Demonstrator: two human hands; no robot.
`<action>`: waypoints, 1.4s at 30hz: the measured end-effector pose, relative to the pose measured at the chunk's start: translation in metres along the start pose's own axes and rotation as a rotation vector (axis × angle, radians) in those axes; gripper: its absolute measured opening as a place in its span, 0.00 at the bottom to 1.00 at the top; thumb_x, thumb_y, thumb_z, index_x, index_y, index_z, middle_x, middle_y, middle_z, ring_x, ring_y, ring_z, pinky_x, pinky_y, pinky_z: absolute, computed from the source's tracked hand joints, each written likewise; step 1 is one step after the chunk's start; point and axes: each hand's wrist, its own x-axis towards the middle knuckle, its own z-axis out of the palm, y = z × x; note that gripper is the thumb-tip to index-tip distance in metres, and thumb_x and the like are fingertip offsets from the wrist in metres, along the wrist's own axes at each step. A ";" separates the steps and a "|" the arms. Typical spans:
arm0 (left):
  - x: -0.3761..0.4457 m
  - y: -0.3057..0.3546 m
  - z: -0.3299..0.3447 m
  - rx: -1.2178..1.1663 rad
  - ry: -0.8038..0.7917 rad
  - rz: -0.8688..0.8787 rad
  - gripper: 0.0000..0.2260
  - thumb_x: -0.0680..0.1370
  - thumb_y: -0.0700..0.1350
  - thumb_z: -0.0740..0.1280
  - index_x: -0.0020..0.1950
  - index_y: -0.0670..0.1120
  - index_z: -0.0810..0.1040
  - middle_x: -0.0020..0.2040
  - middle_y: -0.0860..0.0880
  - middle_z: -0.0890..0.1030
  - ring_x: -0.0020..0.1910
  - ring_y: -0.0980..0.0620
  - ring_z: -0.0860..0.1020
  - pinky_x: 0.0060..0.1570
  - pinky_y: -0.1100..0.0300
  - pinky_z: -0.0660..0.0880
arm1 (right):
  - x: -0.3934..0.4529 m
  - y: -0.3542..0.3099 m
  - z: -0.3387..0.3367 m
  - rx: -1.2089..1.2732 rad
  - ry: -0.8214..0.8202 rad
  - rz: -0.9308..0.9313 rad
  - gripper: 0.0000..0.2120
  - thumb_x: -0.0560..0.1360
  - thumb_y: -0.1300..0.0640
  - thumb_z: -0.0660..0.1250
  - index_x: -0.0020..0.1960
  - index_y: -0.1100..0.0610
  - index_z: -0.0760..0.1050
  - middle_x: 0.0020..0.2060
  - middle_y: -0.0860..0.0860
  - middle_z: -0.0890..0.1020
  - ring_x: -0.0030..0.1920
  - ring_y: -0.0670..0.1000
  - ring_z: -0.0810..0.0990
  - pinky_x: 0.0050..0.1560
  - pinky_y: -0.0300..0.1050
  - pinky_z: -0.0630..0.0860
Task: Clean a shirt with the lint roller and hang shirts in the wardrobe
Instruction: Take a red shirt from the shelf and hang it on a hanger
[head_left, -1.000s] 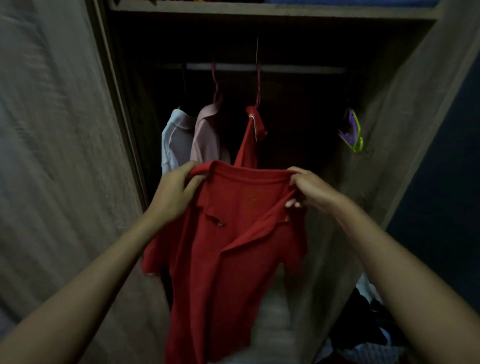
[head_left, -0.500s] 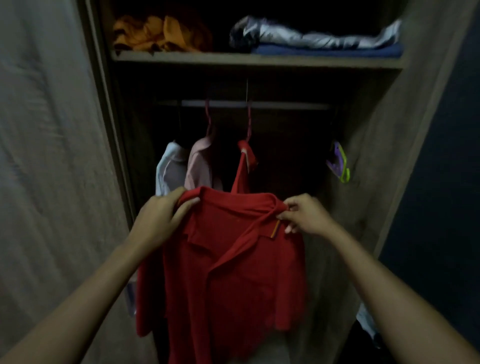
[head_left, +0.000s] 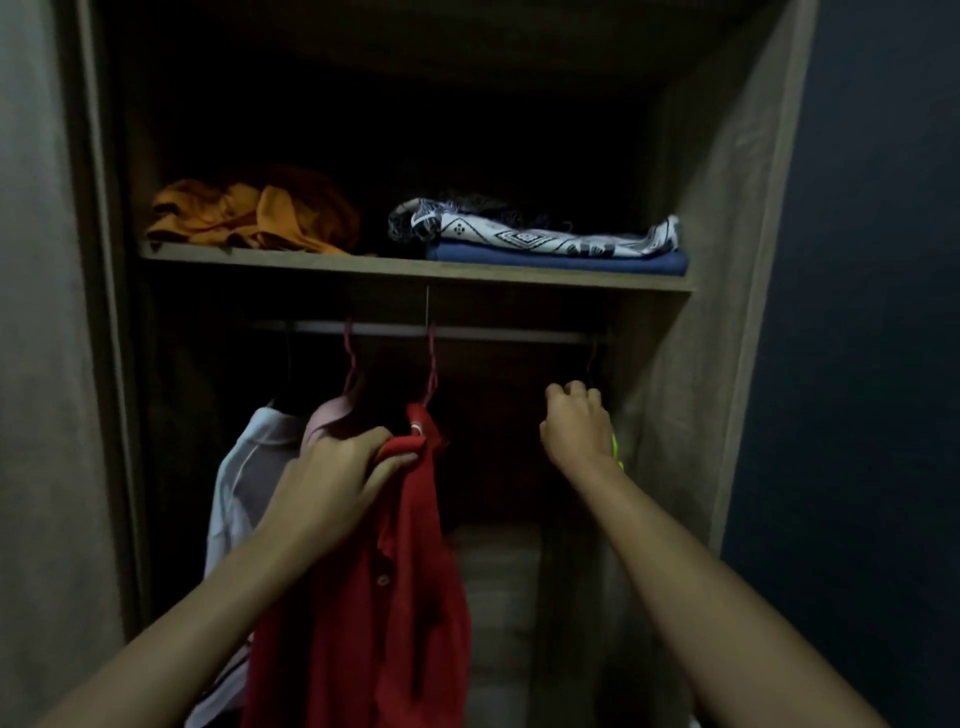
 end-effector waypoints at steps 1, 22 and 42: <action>0.001 0.000 0.003 0.008 -0.004 -0.004 0.21 0.73 0.68 0.52 0.52 0.58 0.76 0.42 0.57 0.81 0.45 0.53 0.79 0.38 0.54 0.77 | 0.006 0.004 0.003 -0.047 -0.002 0.019 0.17 0.74 0.61 0.65 0.63 0.58 0.71 0.60 0.58 0.74 0.60 0.60 0.72 0.56 0.54 0.75; -0.014 -0.009 0.011 -0.019 0.013 -0.138 0.27 0.71 0.72 0.51 0.48 0.56 0.80 0.35 0.55 0.81 0.39 0.52 0.81 0.37 0.54 0.76 | 0.048 0.028 0.036 0.169 -0.132 0.218 0.18 0.78 0.66 0.55 0.67 0.62 0.66 0.61 0.62 0.74 0.59 0.62 0.77 0.55 0.53 0.75; -0.044 -0.027 0.014 -0.098 -0.043 -0.191 0.16 0.76 0.59 0.64 0.31 0.55 0.67 0.27 0.55 0.72 0.32 0.50 0.75 0.32 0.56 0.66 | -0.079 -0.025 0.008 1.746 -0.760 0.852 0.13 0.80 0.55 0.56 0.39 0.57 0.72 0.17 0.46 0.69 0.14 0.43 0.62 0.16 0.29 0.56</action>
